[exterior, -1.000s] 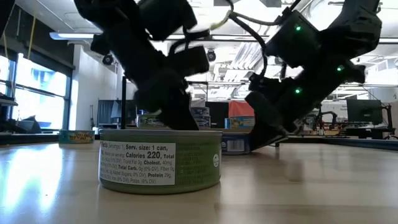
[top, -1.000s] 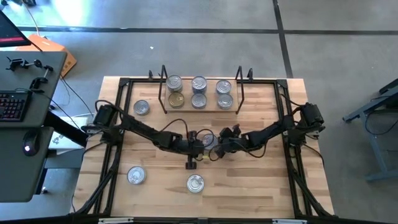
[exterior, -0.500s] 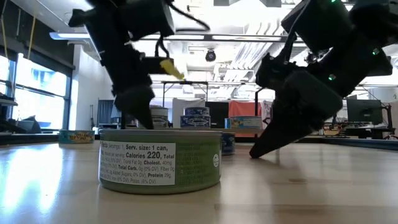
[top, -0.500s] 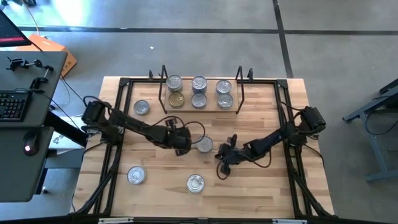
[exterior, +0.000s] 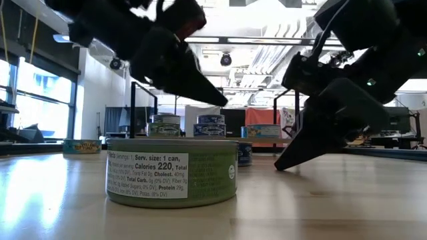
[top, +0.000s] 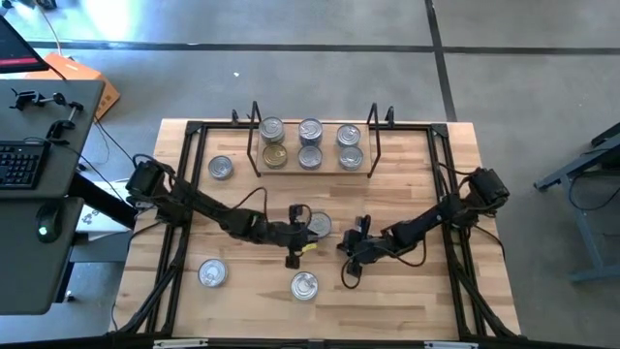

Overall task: Stack canned seafood by type on shelf
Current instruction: Stack the blue tuna can on top of the blue tuna can on the shelf

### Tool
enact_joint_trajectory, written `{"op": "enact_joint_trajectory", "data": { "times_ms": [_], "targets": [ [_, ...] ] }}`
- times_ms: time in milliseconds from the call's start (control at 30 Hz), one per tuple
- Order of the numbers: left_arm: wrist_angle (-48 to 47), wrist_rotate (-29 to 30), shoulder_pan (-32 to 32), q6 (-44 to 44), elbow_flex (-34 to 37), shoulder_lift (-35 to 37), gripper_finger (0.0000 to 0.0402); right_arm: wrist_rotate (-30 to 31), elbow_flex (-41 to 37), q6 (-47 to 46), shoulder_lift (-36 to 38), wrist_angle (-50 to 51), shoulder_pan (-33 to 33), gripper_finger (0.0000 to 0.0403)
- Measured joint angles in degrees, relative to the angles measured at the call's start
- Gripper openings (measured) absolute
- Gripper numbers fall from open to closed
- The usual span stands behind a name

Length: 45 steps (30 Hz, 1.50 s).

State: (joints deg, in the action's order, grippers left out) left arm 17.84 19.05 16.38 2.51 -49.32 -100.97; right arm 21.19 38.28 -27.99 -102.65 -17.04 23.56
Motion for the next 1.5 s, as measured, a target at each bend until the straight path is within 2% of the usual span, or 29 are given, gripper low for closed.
{"op": "enact_joint_trajectory", "data": {
  "times_ms": [200, 333, 433, 567, 700, 833, 967, 1200, 1300, 1500],
  "targets": [
    [2.5, -4.5, -2.5, 5.1, 0.3, -5.6, 0.0116, -0.8, -0.1, 0.0, 2.0, 0.6, 1.7, 0.0011],
    [3.0, -0.7, -3.1, 7.2, 0.1, -8.3, 0.0121, -0.2, -0.1, 2.5, 4.1, -0.2, 2.2, 0.0011],
    [3.4, 1.0, -3.3, 9.3, 0.0, -8.9, 0.0094, -0.3, -0.1, 4.4, 5.2, -1.0, 2.3, 0.0011],
    [3.2, 0.8, -3.3, 10.2, 0.0, -8.9, 0.0023, -0.1, -0.1, 10.9, 5.9, -1.2, 4.3, 0.0011],
    [2.8, 1.0, -2.4, 9.9, 0.0, -8.4, 0.0009, 2.9, -0.1, 16.7, 5.9, -1.6, 5.0, 0.0018],
    [-0.7, 4.5, -0.1, 11.6, 0.3, -5.6, 0.0003, 3.9, -0.1, 22.9, 5.9, -4.8, 4.6, 0.0055],
    [-3.7, 8.2, 1.7, 9.6, 0.2, -1.4, 0.0001, 5.4, -0.1, 32.9, 6.0, -8.7, 3.2, 0.0116],
    [-3.7, 8.5, 2.9, 7.1, 1.5, 1.9, 0.0001, 8.5, 0.0, 52.2, 4.7, -10.7, -0.7, 0.0225],
    [-3.2, 8.1, 2.9, 7.1, 1.8, 1.9, 0.0001, 11.8, 0.0, 59.6, 3.1, -13.5, -2.0, 0.0245],
    [0.3, 6.4, 2.7, 8.2, 1.8, 1.9, 0.0000, 12.4, 0.0, 71.4, -1.9, -22.3, -3.9, 0.0249]
  ]
}}
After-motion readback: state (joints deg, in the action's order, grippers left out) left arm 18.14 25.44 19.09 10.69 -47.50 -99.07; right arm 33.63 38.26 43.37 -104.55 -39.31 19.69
